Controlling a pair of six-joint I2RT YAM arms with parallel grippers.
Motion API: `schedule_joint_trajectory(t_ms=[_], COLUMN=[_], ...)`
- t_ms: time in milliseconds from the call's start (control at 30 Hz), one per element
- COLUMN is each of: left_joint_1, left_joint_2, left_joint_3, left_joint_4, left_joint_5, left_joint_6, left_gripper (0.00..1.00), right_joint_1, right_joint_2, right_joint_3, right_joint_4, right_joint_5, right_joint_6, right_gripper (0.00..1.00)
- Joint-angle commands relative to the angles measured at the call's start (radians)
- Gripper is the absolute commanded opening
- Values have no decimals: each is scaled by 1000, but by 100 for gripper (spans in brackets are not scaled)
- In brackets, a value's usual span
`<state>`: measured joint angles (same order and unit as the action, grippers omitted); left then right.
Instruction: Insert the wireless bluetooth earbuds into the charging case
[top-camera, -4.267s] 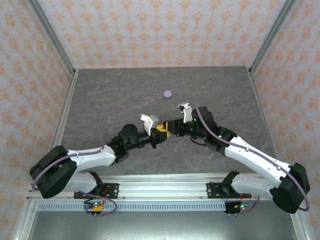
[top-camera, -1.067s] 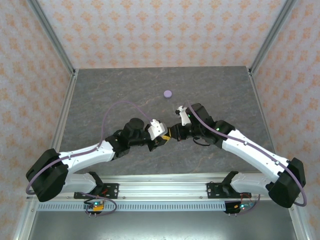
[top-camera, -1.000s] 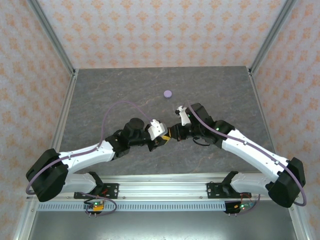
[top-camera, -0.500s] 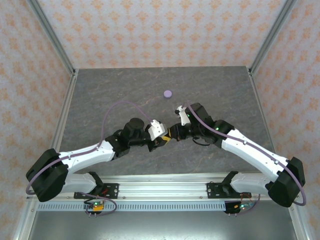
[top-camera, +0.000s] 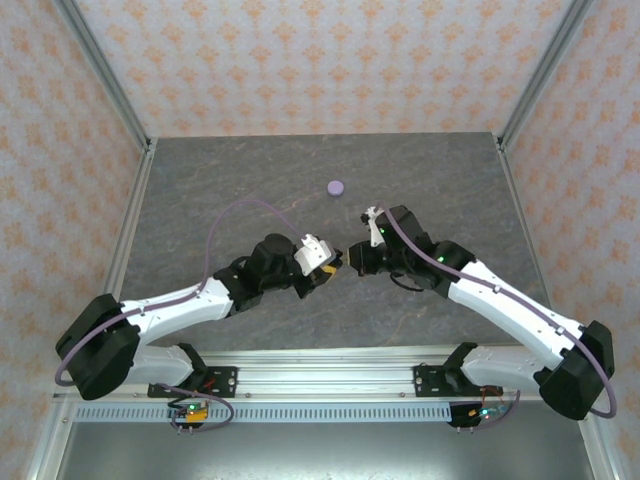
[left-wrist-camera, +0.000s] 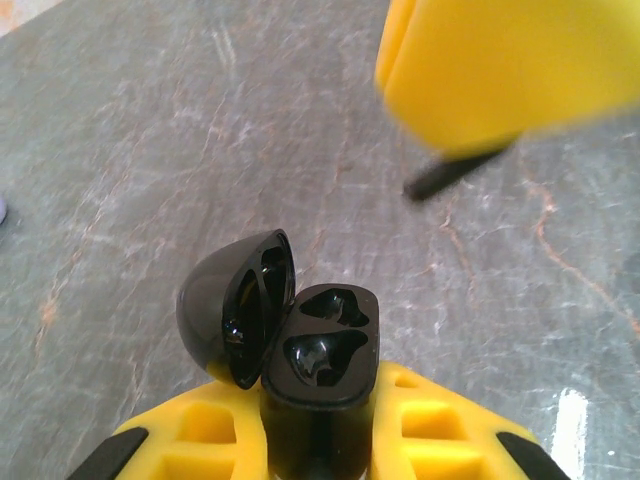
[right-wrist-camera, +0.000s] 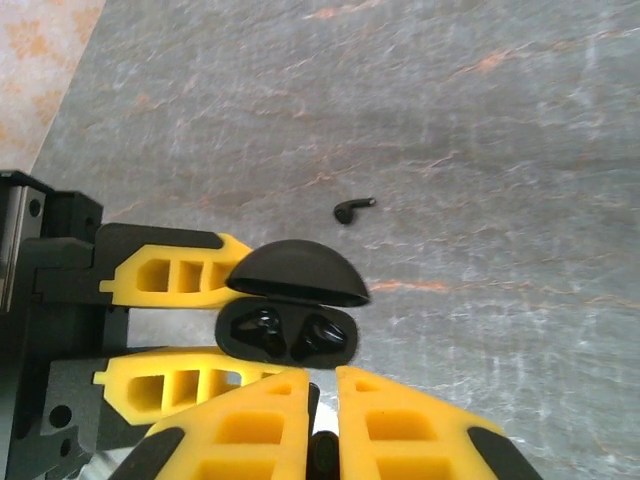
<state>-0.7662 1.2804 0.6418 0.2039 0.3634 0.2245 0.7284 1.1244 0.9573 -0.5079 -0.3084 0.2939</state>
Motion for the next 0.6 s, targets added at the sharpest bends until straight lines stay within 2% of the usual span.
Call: schedule_joint_trajectory(t_ms=[0, 133, 233, 467, 567], left_joint_1=[-6, -6, -7, -7, -7], left_joint_2=[-5, -64, -116, -211, -229], left_joint_3=[21, 18, 17, 33, 43], left_joint_4=[-49, -101, -140, -206, -233], left_joint_5=[-85, -132, -138, -160, -164], left_joint_6=[-45, -118, -173, -282, -299], left_gripper=[16, 16, 16, 16, 16], right_joint_1=[-55, -136, -174, -203, -207], right_joint_2=[-3, 54, 163, 417, 516], right_joint_3=[-27, -48, -32, 83, 152], right_joint_4=[-32, -28, -29, -95, -158], right_joint_5=[71, 33, -18, -108, -107], right_joint_6=[39, 23, -16, -103, -130], right_gripper=[12, 12, 12, 13, 13])
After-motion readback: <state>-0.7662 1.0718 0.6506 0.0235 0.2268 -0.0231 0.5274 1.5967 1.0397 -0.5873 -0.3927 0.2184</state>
